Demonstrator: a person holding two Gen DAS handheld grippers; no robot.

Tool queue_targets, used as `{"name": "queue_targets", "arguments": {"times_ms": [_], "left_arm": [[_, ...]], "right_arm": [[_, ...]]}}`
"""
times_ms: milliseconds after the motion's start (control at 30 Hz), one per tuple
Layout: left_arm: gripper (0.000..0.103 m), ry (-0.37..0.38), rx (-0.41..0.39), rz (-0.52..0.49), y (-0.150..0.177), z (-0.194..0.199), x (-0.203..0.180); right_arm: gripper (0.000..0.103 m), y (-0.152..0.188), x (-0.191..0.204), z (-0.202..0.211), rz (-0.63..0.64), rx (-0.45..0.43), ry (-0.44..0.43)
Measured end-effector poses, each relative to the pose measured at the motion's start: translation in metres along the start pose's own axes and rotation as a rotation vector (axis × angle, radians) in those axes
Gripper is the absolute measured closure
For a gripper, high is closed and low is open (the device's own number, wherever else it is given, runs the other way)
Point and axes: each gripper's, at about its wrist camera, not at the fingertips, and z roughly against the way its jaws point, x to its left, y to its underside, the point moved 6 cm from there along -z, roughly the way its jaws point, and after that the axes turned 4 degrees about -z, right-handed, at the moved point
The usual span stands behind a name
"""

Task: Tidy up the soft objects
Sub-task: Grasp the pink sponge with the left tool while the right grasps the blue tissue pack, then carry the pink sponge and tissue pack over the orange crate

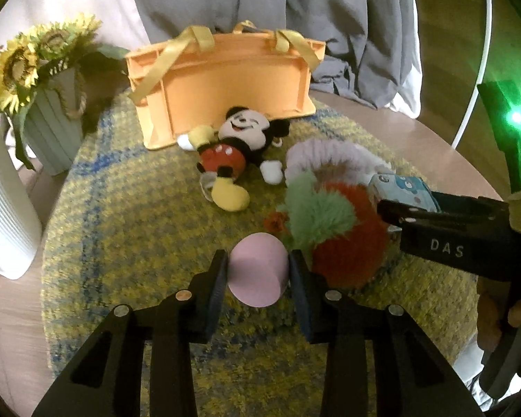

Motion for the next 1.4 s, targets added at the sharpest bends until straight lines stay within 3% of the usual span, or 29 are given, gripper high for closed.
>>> {"name": "queue_targets", "arguments": {"times_ms": [800, 1400], "left_arm": [[0.068, -0.029, -0.228, 0.05, -0.065, 0.07, 0.005], [0.068, -0.098, -0.42, 0.066, -0.125, 0.11, 0.013]], "right_arm": [[0.028, -0.043, 0.012, 0.08, 0.003, -0.206, -0.074], [0.028, -0.098, 0.023, 0.124, 0.026, -0.396, -0.145]]}}
